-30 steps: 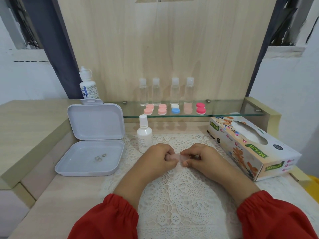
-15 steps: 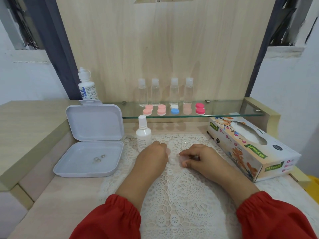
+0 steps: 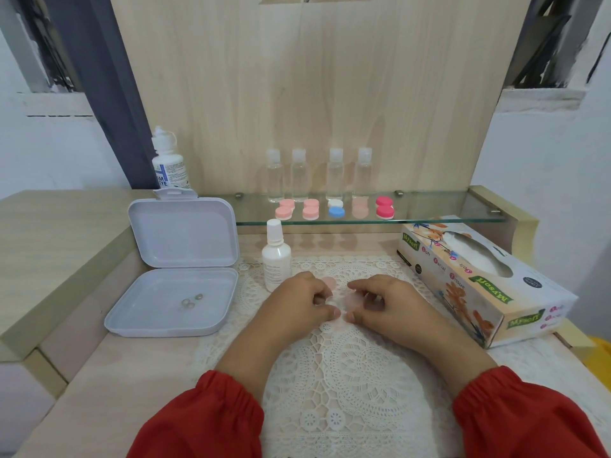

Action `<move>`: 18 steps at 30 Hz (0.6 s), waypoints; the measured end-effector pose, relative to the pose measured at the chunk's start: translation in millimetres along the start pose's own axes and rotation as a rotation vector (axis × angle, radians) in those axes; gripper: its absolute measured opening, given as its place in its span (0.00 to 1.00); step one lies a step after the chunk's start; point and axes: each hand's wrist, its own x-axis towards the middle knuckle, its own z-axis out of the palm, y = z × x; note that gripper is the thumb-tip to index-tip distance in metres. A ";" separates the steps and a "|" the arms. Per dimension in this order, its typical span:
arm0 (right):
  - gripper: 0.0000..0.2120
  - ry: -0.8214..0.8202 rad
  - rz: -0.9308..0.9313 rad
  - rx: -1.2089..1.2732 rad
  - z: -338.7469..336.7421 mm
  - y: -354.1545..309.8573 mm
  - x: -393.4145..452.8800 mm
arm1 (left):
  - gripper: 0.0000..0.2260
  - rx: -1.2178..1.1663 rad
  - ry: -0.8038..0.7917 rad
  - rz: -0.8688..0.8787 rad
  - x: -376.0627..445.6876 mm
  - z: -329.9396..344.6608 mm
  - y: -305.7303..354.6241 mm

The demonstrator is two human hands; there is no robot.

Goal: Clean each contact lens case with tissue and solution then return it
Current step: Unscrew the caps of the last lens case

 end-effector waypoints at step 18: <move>0.10 -0.087 -0.061 0.017 -0.6 -1.4 6.7 | 0.10 0.018 -0.023 0.063 1.8 0.7 -2.3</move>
